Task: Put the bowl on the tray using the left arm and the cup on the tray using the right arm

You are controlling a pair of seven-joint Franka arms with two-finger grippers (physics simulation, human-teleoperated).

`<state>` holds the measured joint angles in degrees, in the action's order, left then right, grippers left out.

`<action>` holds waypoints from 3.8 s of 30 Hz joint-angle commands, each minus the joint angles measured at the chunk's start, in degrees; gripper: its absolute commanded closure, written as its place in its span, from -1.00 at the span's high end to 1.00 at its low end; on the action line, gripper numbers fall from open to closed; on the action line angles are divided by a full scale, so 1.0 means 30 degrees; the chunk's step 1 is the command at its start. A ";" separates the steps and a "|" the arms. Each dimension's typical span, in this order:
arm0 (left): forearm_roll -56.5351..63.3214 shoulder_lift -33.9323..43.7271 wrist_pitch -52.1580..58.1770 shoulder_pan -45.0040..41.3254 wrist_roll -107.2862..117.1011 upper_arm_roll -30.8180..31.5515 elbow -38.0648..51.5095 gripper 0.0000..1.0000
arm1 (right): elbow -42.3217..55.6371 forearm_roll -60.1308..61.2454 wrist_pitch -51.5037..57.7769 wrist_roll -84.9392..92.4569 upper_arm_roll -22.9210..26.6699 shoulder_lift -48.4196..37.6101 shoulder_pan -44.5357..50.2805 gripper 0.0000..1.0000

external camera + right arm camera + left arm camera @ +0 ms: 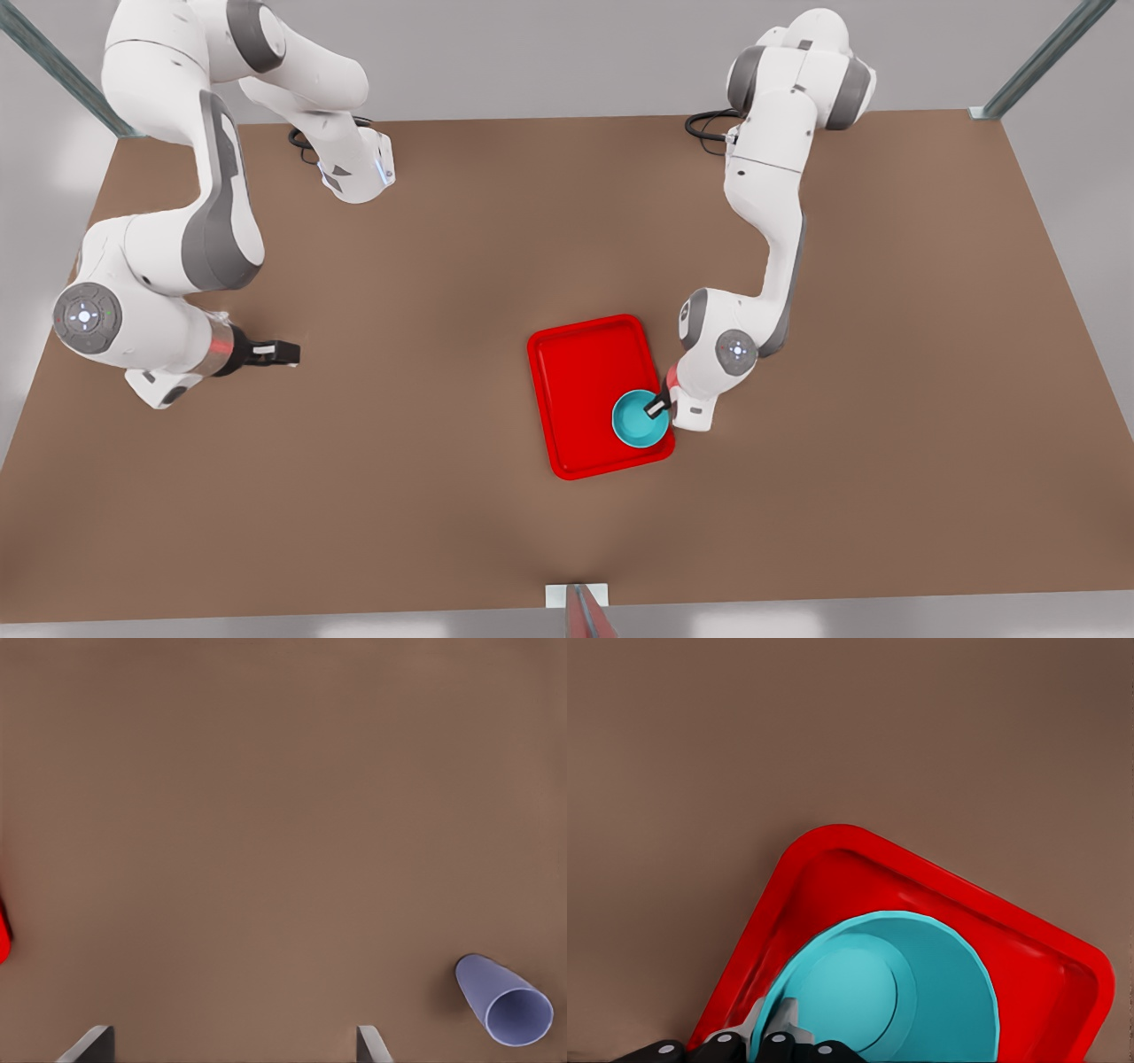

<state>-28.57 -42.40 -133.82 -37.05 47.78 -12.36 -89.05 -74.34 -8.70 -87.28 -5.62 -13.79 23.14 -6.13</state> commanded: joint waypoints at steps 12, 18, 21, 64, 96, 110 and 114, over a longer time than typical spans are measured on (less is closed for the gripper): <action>-0.2548 -0.1511 -0.1449 -0.0979 0.1621 -0.0011 0.0651 1.00 | 0.0055 -0.2346 0.2667 -0.1115 -0.0063 0.0901 0.3331 1.00; -0.2461 -0.1306 -0.1391 -0.0569 0.1533 -0.0216 0.1090 1.00 | -0.6238 -0.1583 -0.1753 0.3657 -0.0620 -0.1967 -0.2028 1.00; -0.2460 -0.0311 0.1010 -0.0364 0.1504 -0.2557 0.1383 1.00 | -1.0549 -0.1378 -0.4715 0.5886 -0.0678 -0.4255 -0.5164 1.00; 1.0167 1.0500 1.6041 1.0037 -1.6338 0.1425 0.1237 1.00 | -1.6908 -0.1407 -1.4706 0.9958 -0.0649 -0.3260 -1.2812 1.00; 1.0167 1.0178 1.6275 1.0095 -1.6367 0.1366 0.1208 1.00 | -1.7172 -0.1554 -1.6611 0.9694 -0.0649 -0.0945 -1.3486 -0.57; 1.0167 1.0178 1.6334 1.0095 -1.6396 0.1366 0.1208 1.00 | -1.1607 -0.0616 -0.7238 0.6710 -0.5595 -0.1414 -1.3222 -0.57; 1.0167 1.0178 1.6451 1.0095 -1.6367 0.1366 0.1208 1.00 | -0.8295 -0.0587 -0.3164 0.1290 -1.0403 -0.1356 -1.1172 -0.57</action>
<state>1.93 -11.87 -84.46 -6.77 -1.33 -8.26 -85.43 -99.09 -10.12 -96.49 -4.42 -46.11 19.02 -37.62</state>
